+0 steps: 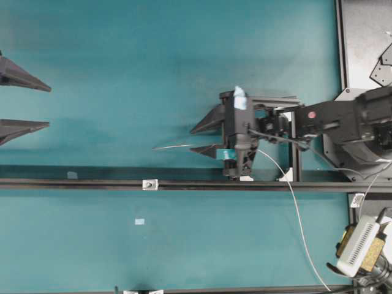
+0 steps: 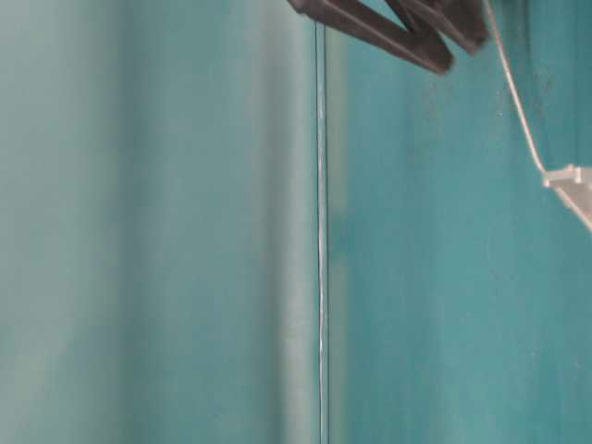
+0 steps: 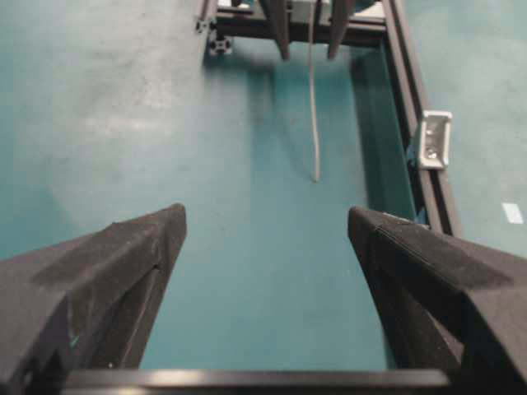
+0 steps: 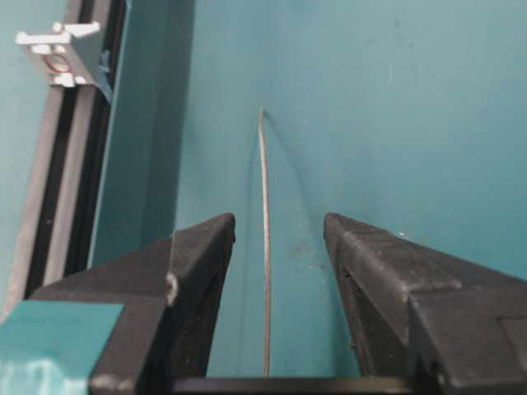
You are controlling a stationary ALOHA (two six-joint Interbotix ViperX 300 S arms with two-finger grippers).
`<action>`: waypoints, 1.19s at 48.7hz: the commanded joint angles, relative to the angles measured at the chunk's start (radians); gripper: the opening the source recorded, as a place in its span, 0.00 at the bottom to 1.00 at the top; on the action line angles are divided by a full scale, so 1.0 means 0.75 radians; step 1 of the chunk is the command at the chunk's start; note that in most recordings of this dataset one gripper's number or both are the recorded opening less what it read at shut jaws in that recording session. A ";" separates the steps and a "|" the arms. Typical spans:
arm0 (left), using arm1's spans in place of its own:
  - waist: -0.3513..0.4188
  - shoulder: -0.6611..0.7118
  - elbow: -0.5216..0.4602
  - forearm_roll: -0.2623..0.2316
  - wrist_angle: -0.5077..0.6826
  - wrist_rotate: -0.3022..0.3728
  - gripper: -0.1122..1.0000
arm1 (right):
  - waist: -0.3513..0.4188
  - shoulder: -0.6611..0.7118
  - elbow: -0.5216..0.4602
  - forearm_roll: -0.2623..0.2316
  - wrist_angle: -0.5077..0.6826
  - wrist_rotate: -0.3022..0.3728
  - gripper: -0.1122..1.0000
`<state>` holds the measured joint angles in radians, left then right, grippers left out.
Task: Insert the wire into the hole on the right side and pull it with the left arm.
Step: 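Close the right gripper on the white wire and lift it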
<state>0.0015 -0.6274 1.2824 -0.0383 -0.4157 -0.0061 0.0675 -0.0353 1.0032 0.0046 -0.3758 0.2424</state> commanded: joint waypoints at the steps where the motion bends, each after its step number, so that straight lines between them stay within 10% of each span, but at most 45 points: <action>1: -0.004 -0.002 -0.020 -0.002 -0.012 -0.002 0.66 | 0.002 0.027 -0.051 -0.002 -0.010 0.002 0.64; 45: -0.004 -0.002 -0.014 -0.002 -0.012 -0.002 0.65 | -0.022 0.205 -0.170 0.004 -0.063 0.000 0.63; 58: -0.002 -0.002 -0.010 -0.002 -0.012 -0.002 0.65 | -0.022 0.205 -0.162 0.000 -0.063 -0.012 0.18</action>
<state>0.0015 -0.6274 1.2824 -0.0383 -0.4157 -0.0061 0.0506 0.1304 0.8912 0.0046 -0.4126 0.2347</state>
